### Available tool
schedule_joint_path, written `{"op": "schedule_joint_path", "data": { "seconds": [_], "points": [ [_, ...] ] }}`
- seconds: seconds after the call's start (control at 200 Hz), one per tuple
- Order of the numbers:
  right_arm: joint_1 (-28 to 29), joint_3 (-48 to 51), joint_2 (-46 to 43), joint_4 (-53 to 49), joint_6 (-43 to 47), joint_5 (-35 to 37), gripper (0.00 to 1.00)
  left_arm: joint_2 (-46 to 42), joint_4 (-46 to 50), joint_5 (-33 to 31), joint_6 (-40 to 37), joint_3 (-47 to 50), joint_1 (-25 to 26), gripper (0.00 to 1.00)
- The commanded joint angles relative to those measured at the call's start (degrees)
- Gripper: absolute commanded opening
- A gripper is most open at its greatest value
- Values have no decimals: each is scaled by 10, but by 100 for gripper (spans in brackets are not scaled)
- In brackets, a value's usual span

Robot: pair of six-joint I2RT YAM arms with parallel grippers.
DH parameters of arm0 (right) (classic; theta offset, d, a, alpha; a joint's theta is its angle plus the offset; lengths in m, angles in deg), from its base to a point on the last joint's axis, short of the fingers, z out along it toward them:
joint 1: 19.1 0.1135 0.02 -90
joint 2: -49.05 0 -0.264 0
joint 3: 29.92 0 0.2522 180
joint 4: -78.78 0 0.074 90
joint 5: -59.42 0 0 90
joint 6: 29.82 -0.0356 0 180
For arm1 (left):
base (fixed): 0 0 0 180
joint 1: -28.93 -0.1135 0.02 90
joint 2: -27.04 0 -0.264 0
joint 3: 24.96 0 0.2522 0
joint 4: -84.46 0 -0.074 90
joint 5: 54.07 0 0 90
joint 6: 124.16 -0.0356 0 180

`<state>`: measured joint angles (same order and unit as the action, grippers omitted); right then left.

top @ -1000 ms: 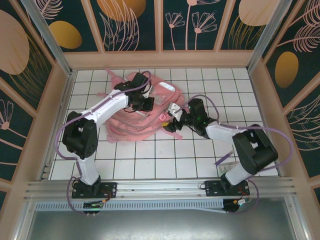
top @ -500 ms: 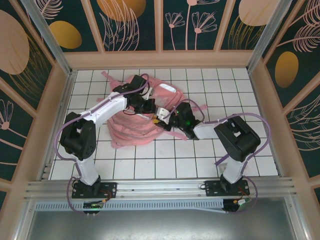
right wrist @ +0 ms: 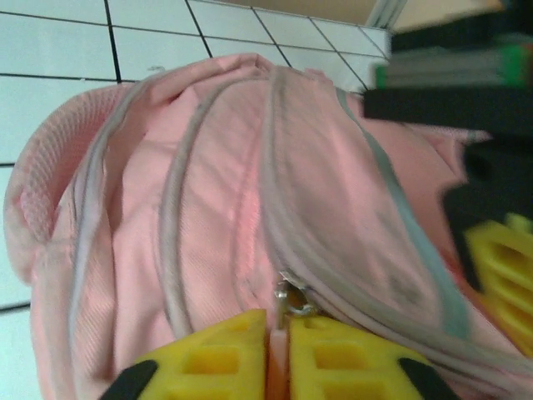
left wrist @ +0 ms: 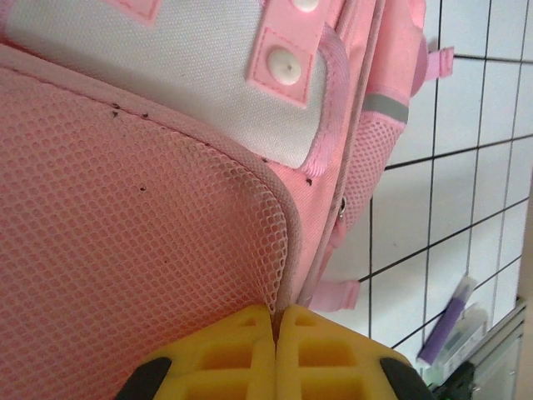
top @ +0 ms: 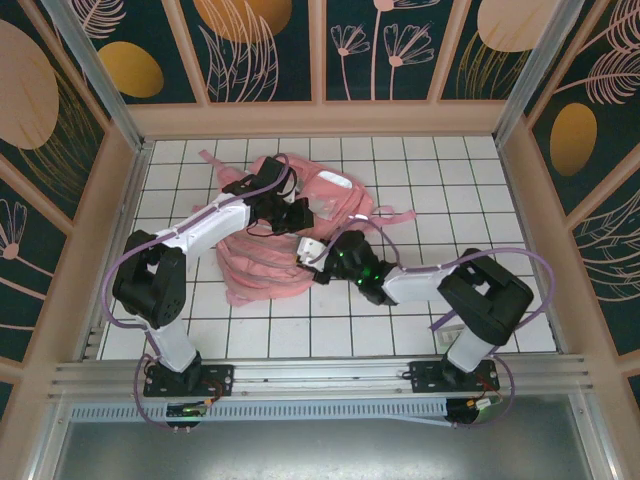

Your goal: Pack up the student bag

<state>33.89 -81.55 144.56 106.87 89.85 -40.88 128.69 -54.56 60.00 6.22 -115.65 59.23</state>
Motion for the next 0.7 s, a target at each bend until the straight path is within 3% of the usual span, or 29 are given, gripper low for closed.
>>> {"op": "schedule_joint_path", "data": {
  "seconds": [0.0,0.155,0.28,0.37,0.54,0.696],
  "points": [
    [78,-9,36,110,-22,13,21,1,-133,25,65,-3,1,0],
    [99,30,-11,135,-4,-42,34,2,-126,28,56,-6,3,0],
    [87,72,-105,55,57,-79,39,-2,-107,18,37,-13,3,0],
    [62,81,-161,-33,96,-97,41,-1,-99,28,25,-15,3,0],
    [-24,117,-236,-53,141,-97,41,8,-85,47,4,-21,3,0],
    [-80,78,-227,-124,252,-84,43,18,-60,64,-13,-41,3,0]
  ]
}}
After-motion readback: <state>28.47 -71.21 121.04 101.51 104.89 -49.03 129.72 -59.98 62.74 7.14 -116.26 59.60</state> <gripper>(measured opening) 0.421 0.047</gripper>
